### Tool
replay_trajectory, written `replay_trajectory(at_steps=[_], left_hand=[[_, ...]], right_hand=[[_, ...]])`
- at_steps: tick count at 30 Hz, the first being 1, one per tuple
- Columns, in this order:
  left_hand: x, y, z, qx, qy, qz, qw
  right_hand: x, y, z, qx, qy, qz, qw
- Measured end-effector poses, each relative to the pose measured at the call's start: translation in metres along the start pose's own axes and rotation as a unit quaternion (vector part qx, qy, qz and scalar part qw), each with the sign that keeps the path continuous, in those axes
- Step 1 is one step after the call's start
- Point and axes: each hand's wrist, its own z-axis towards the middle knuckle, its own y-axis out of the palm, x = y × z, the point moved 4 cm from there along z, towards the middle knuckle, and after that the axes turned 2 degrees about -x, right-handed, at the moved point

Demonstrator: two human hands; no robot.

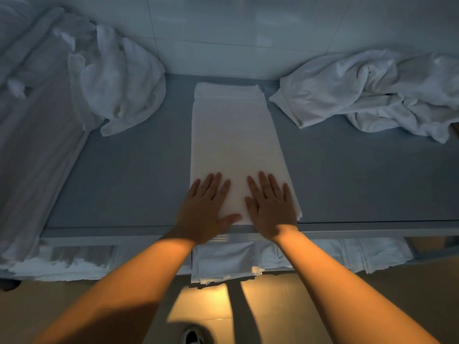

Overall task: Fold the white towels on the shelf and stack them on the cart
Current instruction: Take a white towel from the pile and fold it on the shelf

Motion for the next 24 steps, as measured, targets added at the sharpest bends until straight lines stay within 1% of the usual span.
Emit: replay_trajectory(at_steps=[1,2,4,7,10,15,17,19,20,22,24], left_hand=[[-0.002,0.004,-0.005,-0.035,-0.001,0.013,0.999],[-0.001,0.007,-0.011,-0.053,0.004,0.022,0.998],[0.004,0.008,-0.020,-0.073,0.012,0.029,0.997],[0.017,0.006,-0.033,-0.084,-0.008,0.055,0.995],[0.031,0.003,-0.048,-0.091,-0.021,0.060,0.994],[0.044,-0.005,-0.069,-0.120,-0.010,0.062,0.991],[0.047,-0.016,-0.079,-0.123,-0.005,0.037,0.992],[0.052,-0.032,-0.093,-0.091,-0.010,-0.041,0.995],[0.055,-0.041,-0.100,-0.056,-0.016,-0.090,0.994],[0.058,-0.060,-0.115,0.018,-0.040,-0.178,0.983],[0.061,-0.074,-0.129,0.060,-0.080,-0.241,0.965]], right_hand=[[0.002,0.000,-0.004,-0.012,-0.004,-0.005,1.000],[0.003,-0.001,-0.008,-0.025,-0.012,-0.007,1.000],[0.008,-0.001,-0.020,-0.047,-0.052,-0.018,0.997],[0.017,-0.001,-0.039,-0.081,-0.100,-0.048,0.990],[0.019,-0.005,-0.053,-0.093,-0.087,-0.079,0.989],[0.017,-0.021,-0.078,-0.127,-0.071,-0.077,0.986],[0.019,-0.032,-0.088,-0.122,-0.075,-0.053,0.988],[0.026,-0.045,-0.101,-0.086,-0.072,-0.009,0.994],[0.030,-0.051,-0.109,-0.066,-0.062,0.012,0.996],[0.039,-0.060,-0.126,-0.032,-0.035,0.039,0.998],[0.047,-0.068,-0.142,0.006,-0.006,0.097,0.995]])
